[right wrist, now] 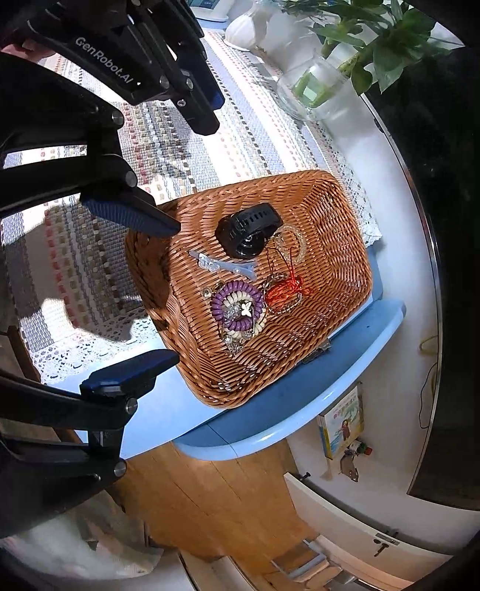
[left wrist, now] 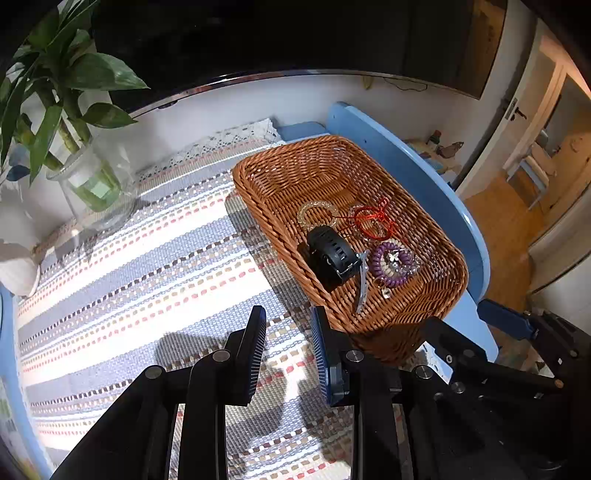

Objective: Organize jewelry

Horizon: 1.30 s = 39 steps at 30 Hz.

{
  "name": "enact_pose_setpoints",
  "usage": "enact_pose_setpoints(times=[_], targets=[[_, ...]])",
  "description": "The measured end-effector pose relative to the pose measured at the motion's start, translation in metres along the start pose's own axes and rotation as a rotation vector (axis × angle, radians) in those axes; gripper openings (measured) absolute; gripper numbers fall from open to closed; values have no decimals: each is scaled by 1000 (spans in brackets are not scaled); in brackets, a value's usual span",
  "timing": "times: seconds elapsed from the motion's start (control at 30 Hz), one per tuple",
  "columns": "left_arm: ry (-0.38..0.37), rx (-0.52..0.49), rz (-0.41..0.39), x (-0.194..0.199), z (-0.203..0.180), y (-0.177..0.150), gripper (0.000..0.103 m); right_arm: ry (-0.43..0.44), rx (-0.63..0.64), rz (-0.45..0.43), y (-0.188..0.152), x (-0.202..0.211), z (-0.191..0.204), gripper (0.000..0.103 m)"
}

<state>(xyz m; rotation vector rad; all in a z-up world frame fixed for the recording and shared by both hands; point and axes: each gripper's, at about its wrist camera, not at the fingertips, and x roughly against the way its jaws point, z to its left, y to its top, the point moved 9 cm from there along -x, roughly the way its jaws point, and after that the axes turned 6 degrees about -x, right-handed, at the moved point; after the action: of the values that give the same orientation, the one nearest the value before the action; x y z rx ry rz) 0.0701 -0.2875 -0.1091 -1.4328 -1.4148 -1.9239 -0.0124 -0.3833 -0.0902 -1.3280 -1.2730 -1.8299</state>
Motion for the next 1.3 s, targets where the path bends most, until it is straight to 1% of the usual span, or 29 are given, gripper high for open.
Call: enact_pose_setpoints(times=[0.13, 0.37, 0.6, 0.67, 0.73, 0.8, 0.83, 0.87, 0.9, 0.97, 1.03, 1.07, 1.1, 1.13, 1.17, 1.2, 1.23, 1.27, 1.3], targets=[[13, -9, 13, -3, 3, -4, 25, -4, -1, -2, -1, 2, -1, 65], [17, 15, 13, -1, 12, -7, 25, -9, -5, -1, -5, 4, -2, 65], [17, 32, 18, 0, 22, -13, 25, 7, 14, -1, -9, 7, 7, 65], [16, 35, 17, 2, 28, -16, 25, 29, 24, -5, -10, 8, 12, 65], [15, 42, 12, 3, 36, -22, 25, 80, 35, -2, -12, 10, 25, 65], [44, 75, 14, 2, 59, -37, 25, 141, 85, 21, -20, 7, 48, 67], [76, 96, 19, 0, 75, -50, 25, 169, 128, 36, -26, 5, 62, 69], [93, 107, 24, -2, 84, -56, 25, 196, 172, 46, -33, 3, 77, 73], [138, 149, 34, -6, 105, -74, 25, 231, 216, 47, -41, 1, 93, 73], [165, 211, 29, -8, 127, -92, 25, 282, 274, 46, -54, -9, 119, 73], [214, 312, -21, -11, 157, -120, 26, 314, 305, 51, -64, -22, 138, 73], [232, 329, -35, -12, 164, -126, 29, 347, 317, 55, -69, -32, 149, 73], [282, 363, -57, -17, 177, -141, 31, 358, 324, 47, -72, -41, 155, 73], [296, 374, -58, -20, 180, -146, 37, 345, 336, 27, -74, -49, 160, 74], [306, 395, -51, -27, 185, -156, 39, 325, 351, 5, -75, -57, 162, 74], [286, 439, -18, -39, 190, -169, 39, 292, 372, -36, -79, -68, 166, 74], [269, 462, 3, -46, 190, -176, 40, 284, 377, -52, -82, -74, 169, 74], [278, 459, -22, -46, 190, -176, 44, 291, 375, -54, -85, -79, 171, 75], [318, 429, -73, -42, 190, -174, 47, 298, 369, -46, -91, -87, 173, 77]])
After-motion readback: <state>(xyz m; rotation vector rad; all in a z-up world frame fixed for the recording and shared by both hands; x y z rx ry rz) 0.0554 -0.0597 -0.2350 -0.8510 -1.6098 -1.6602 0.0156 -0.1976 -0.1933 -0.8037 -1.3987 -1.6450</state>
